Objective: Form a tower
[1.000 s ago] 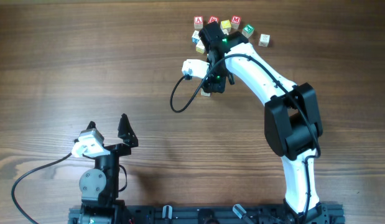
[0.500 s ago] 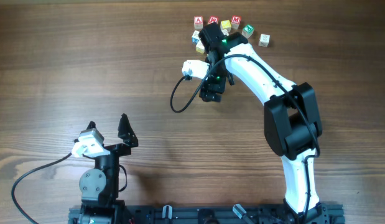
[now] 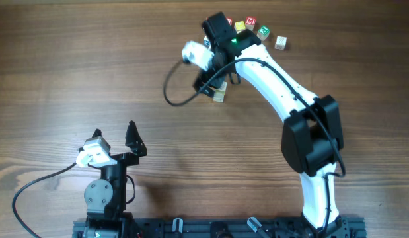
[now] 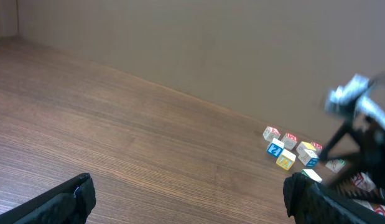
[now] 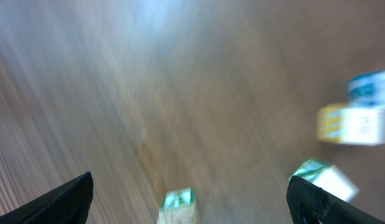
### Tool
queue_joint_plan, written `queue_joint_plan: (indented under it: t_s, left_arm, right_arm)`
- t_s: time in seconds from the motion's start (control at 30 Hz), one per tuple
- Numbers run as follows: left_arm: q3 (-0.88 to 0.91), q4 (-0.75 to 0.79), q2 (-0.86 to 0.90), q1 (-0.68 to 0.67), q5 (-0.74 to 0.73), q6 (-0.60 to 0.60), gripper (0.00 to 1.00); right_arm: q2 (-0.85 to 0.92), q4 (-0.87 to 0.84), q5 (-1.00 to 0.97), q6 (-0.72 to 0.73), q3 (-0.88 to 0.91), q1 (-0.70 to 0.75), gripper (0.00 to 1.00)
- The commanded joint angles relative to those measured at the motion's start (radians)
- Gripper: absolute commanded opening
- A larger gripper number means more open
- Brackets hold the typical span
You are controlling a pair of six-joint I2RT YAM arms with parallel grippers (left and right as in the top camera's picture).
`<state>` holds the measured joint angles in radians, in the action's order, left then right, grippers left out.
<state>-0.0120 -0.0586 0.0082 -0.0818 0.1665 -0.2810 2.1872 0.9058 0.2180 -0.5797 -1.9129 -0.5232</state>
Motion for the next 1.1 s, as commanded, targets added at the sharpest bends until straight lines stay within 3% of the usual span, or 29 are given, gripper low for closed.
queue_joint_plan:
  t_s: [0.0, 0.1, 0.17, 0.27, 0.3, 0.37, 0.4, 0.5, 0.63, 0.73, 0.87, 1.07]
  left_arm:
    - [0.006, 0.003, -0.002, 0.005, 0.006, 0.019, 1.0]
    - [0.006, 0.003, -0.002, 0.005, 0.006, 0.019, 1.0]
    - [0.006, 0.003, -0.002, 0.005, 0.006, 0.019, 1.0]
    - [0.006, 0.003, -0.002, 0.005, 0.006, 0.019, 1.0]
    - [0.006, 0.003, -0.002, 0.005, 0.006, 0.019, 1.0]
    - [0.006, 0.003, -0.002, 0.005, 0.006, 0.019, 1.0]
    - [0.006, 0.003, -0.002, 0.005, 0.006, 0.019, 1.0]
    - [0.006, 0.003, -0.002, 0.005, 0.006, 0.019, 1.0]
    - [0.006, 0.003, -0.002, 0.005, 0.006, 0.019, 1.0]
    - [0.006, 0.003, -0.002, 0.005, 0.006, 0.019, 1.0]
    - [0.006, 0.003, -0.002, 0.005, 0.006, 0.019, 1.0]
    - [0.006, 0.003, -0.002, 0.005, 0.006, 0.019, 1.0]
  right_arm:
    - [-0.099, -0.08, 0.0, 0.492, -0.045, -0.003, 1.0]
    - [-0.102, -0.074, -0.122, 0.975, -0.043, 0.019, 1.0]
    - [-0.102, -0.075, -0.121, 1.131, -0.042, 0.03, 1.0]
    - [-0.102, -0.082, -0.153, 1.12, -0.042, 0.03, 1.0]
    - [-0.1, -0.078, -0.164, 1.107, -0.042, 0.03, 0.93]
    - [-0.1, -0.058, -0.261, 1.106, -0.042, 0.03, 0.22]
    - [-0.1, -0.001, -0.383, 1.221, -0.042, 0.031, 0.04]
    - [-0.1, 0.213, -0.565, 1.588, -0.042, 0.035, 0.04]
    - [-0.1, 0.393, -0.586, 1.825, -0.035, 0.027, 0.04]
    - [-0.098, 0.342, -0.503, 1.814, 0.03, 0.023, 0.04]
    - [-0.098, 0.134, -0.34, 1.665, 0.164, 0.024, 0.04]
    - [-0.098, 0.095, -0.286, 1.661, 0.203, 0.03, 0.04]
